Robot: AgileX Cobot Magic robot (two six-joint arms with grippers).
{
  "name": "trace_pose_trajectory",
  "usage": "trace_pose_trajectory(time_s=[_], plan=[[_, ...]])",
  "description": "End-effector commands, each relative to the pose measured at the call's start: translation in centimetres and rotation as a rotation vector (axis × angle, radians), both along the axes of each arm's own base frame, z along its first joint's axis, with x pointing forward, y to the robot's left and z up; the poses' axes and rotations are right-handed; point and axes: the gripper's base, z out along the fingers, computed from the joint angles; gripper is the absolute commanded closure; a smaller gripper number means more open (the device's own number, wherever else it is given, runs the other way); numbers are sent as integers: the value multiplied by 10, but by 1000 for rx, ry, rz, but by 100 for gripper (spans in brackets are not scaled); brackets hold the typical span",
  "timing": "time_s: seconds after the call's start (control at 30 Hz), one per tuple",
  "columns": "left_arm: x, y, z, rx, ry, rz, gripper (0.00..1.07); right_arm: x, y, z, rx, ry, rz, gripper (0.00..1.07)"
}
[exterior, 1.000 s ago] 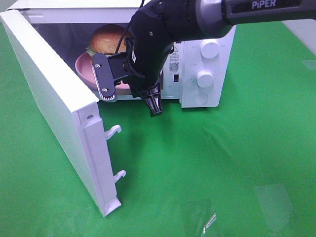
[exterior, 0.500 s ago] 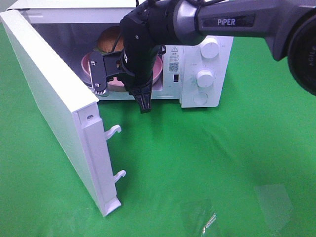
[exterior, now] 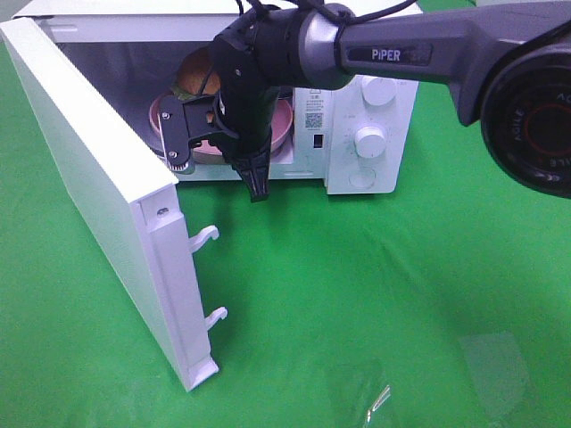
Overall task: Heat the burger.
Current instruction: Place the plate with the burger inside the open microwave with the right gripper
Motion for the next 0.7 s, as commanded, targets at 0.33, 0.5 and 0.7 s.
trace_pose_trajectory(time_s=[0.33,0.5,0.7], plan=[[-2,0,-1,-8,-19,4,7,5,12,15,88,-87,3,104],[-2,0,-1,-8,-19,4,7,5,13,15,96,-89,0,102],[-2,0,-1,-8,-19,4,7,5,13,15,123,-77,-40,95]])
